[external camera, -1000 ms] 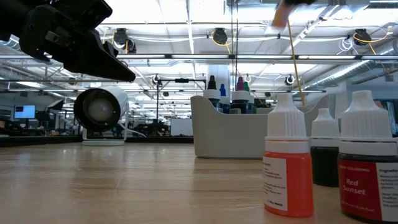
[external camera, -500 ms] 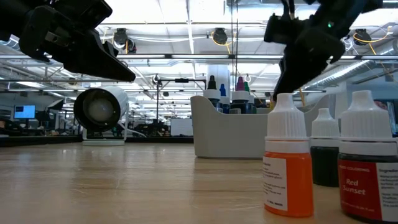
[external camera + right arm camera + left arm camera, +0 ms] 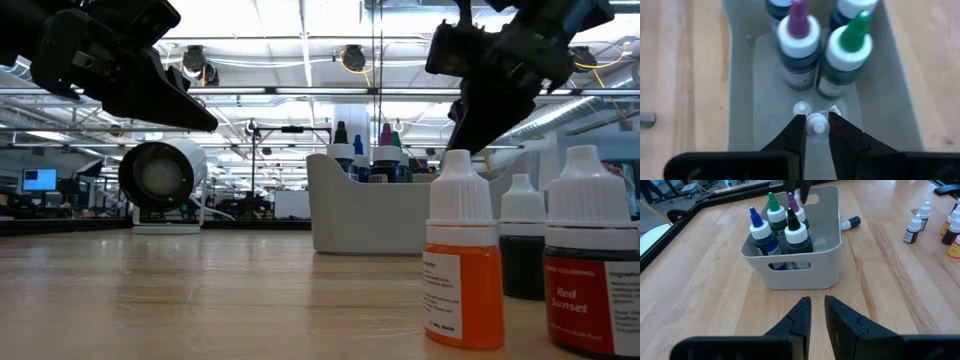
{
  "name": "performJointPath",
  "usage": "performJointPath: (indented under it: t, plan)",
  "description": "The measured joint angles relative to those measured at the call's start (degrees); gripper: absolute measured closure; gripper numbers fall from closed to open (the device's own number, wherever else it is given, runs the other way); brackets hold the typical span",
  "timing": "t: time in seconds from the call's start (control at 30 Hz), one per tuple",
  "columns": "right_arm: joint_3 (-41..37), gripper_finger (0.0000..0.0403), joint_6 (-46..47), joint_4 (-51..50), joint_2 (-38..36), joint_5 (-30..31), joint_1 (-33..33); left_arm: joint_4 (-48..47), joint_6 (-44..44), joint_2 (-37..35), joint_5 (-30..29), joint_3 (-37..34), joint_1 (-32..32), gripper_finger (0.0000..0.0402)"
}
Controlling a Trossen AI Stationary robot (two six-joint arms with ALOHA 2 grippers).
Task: Pick & Place food coloring
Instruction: Put the orange food coloring bottle into the gray bin
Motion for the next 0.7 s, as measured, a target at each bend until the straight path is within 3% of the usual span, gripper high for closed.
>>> performJointPath:
  t: [0.4, 0.7]
  plan:
    - [0.0, 0.0353, 2.04, -1.35, 0.0, 0.4, 4.54, 0.0, -0.15, 0.0, -0.02, 0.0, 0.0, 0.0339]
    - [-1.68, 0.0353, 2.72, -1.37, 0.0, 0.52, 4.22, 0.0, -0.13, 0.0, -0.02, 0.0, 0.0, 0.0339]
